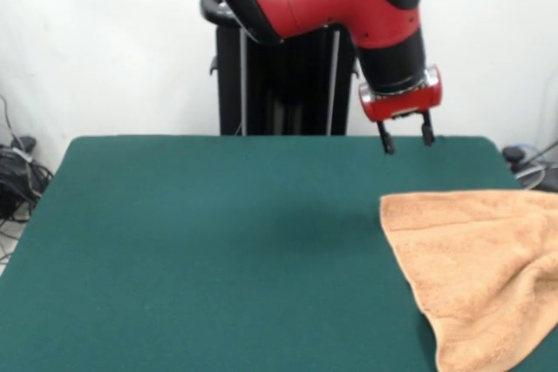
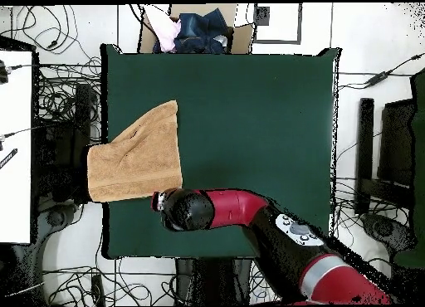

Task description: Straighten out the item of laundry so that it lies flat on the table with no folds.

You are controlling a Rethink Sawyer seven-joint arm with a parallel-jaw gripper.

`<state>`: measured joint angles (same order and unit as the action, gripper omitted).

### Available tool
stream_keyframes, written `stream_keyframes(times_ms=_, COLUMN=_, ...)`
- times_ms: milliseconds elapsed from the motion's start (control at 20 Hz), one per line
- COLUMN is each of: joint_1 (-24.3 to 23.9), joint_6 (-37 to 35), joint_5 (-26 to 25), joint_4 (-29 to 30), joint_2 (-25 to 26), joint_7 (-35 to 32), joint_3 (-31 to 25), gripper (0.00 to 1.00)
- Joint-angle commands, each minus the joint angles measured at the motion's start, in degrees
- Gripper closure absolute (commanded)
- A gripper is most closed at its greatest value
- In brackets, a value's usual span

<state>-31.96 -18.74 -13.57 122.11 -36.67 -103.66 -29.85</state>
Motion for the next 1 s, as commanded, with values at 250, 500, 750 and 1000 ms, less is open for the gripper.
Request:
stream_keyframes(times_ms=250, joint_1=2.4, joint_6=6.7, joint_5=-9.2, joint_4=-10.4, joint_2=5.5, joint_7=-2.1, joint_3=7.1, gripper=0.00)
stream_keyframes(times_ms=500, joint_1=1.2, joint_6=5.5, joint_5=-12.5, joint_4=-12.1, joint_2=6.9, joint_7=-0.3, joint_3=7.3, gripper=0.00)
stream_keyframes(times_ms=750, joint_1=0.2, joint_6=4.6, joint_5=-13.7, joint_4=-12.4, joint_2=7.5, joint_7=-0.4, joint_3=6.5, gripper=0.00)
stream_keyframes(times_ms=1000, joint_1=2.3, joint_6=8.3, joint_5=-14.2, joint_4=-11.0, joint_2=8.4, joint_7=-4.4, joint_3=8.1, gripper=0.00)
